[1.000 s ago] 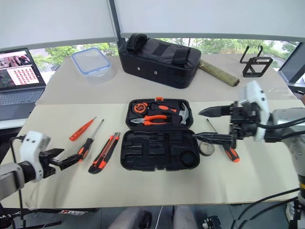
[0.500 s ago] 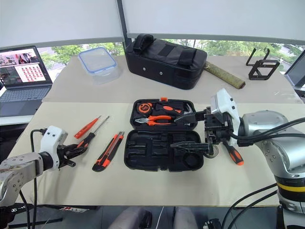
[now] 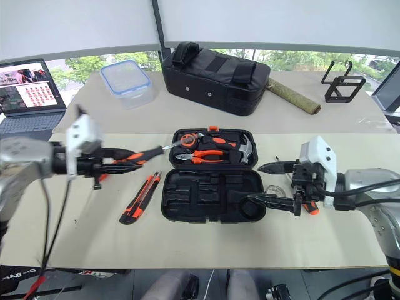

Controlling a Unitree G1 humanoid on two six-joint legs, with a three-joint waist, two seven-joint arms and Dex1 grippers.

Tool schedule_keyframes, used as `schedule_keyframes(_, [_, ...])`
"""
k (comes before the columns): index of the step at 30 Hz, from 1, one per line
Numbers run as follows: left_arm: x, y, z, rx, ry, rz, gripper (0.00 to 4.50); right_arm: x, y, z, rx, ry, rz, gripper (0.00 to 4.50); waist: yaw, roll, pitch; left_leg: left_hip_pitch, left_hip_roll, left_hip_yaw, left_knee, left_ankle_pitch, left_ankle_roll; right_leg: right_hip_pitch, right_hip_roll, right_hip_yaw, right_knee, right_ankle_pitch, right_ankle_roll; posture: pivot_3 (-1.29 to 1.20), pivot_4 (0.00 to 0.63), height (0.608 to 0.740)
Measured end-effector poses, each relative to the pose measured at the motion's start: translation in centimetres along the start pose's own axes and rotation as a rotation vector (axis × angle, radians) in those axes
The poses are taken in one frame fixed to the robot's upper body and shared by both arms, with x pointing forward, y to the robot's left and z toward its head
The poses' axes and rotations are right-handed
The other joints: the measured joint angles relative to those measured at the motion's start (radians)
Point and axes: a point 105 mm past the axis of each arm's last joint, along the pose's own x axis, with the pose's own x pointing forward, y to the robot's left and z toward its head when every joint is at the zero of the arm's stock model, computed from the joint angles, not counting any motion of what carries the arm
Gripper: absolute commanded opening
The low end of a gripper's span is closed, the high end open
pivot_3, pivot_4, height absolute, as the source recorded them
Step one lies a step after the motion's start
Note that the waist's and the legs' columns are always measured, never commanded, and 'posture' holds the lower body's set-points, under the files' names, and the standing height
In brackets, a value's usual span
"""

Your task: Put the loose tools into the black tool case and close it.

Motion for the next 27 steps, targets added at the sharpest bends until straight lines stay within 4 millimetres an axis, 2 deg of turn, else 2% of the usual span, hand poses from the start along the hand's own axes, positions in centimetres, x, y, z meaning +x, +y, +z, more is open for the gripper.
schedule_keyframes(1, [0.8, 0.0, -0.2, 0.011, 0.009, -0.027, 0.86, 0.0, -0.1, -0.1, 0.000, 0.004, -0.006, 4.50, -0.002, 0.000, 0.000, 0.000, 0.000, 0.000, 0.000, 0.000, 0.000, 0.000, 0.000, 0.000, 0.000, 0.000, 0.000, 0.00, 0.150, 0.714])
schedule_keyframes(4, [4.8, 0.1, -1.0, 0.049, 0.060, -0.120, 0.86, -0.3, -0.3, -0.4, 0.002, 0.014, -0.046, 4.50, -0.008, -0.001, 0.000, -0.001, 0.000, 0.001, 0.000, 0.001, 0.001, -0.002, 0.000, 0.001, 0.002, 0.000, 0.000, 0.00, 0.150, 0.714])
schedule_keyframes(6, [6.3, 0.3, -1.7, 0.059, 0.098, -0.142, 0.86, -0.3, -0.1, -0.3, -0.008, 0.015, -0.054, 4.50, -0.013, -0.002, 0.001, -0.002, 0.001, 0.001, 0.001, 0.001, 0.001, -0.002, 0.000, 0.001, 0.002, 0.000, 0.000, 0.00, 0.150, 0.714])
schedule_keyframes(13, [9.1, 0.6, -3.4, 0.084, 0.182, -0.176, 0.86, -0.8, 0.3, -0.1, -0.020, 0.010, -0.093, 4.50, -0.017, -0.002, 0.001, -0.003, 0.001, 0.001, 0.005, 0.001, 0.002, -0.002, 0.001, 0.001, 0.002, 0.000, 0.000, 0.00, 0.150, 0.714])
schedule_keyframes(16, [9.4, 0.9, -3.5, 0.101, 0.187, -0.169, 0.86, -1.0, 0.2, 0.0, -0.020, 0.004, -0.111, 4.50, -0.017, -0.002, 0.001, -0.003, 0.001, 0.001, 0.006, 0.001, 0.002, -0.002, 0.001, 0.001, 0.003, 0.000, 0.000, 0.00, 0.150, 0.714])
schedule_keyframes(18, [9.6, 0.9, -3.5, 0.099, 0.180, -0.172, 1.87, -1.0, 0.3, 0.0, -0.020, 0.001, -0.114, 4.50, -0.017, -0.002, 0.001, -0.003, 0.001, 0.001, 0.007, 0.001, 0.002, -0.002, 0.001, 0.001, 0.004, 0.000, 0.000, 0.00, 0.150, 0.714])
schedule_keyframes(19, [9.6, 0.8, -3.4, 0.097, 0.176, -0.178, 2.12, -0.9, 0.2, 0.0, -0.021, 0.000, -0.120, 4.50, -0.017, -0.002, 0.001, -0.003, 0.001, 0.001, 0.007, 0.001, 0.002, -0.002, 0.001, 0.001, 0.004, 0.000, 0.000, 0.00, 0.150, 0.714])
schedule_keyframes(23, [9.8, 0.6, -3.1, 0.068, 0.161, -0.190, 3.61, -0.9, 0.3, 0.1, -0.025, -0.004, -0.126, 4.50, -0.011, -0.002, 0.001, -0.005, 0.001, 0.000, 0.011, 0.001, 0.002, -0.002, 0.001, 0.001, 0.006, 0.000, 0.000, 0.00, 0.150, 0.714])
schedule_keyframes(26, [9.4, 1.0, -1.7, 0.047, 0.112, -0.174, 3.31, -0.8, 0.5, 0.0, -0.009, -0.013, -0.115, 4.50, -0.008, -0.003, 0.001, -0.006, 0.001, 0.000, 0.013, 0.001, 0.002, -0.002, 0.001, 0.000, 0.006, 0.000, 0.000, 0.00, 0.150, 0.714])
schedule_keyframes(27, [9.2, 1.2, -0.9, 0.055, 0.090, -0.169, 2.84, -0.8, 0.6, -0.1, -0.001, -0.013, -0.113, 4.50, -0.007, -0.003, 0.001, -0.006, 0.001, 0.000, 0.014, 0.001, 0.002, -0.002, 0.001, 0.000, 0.007, 0.000, 0.000, 0.00, 0.150, 0.714])
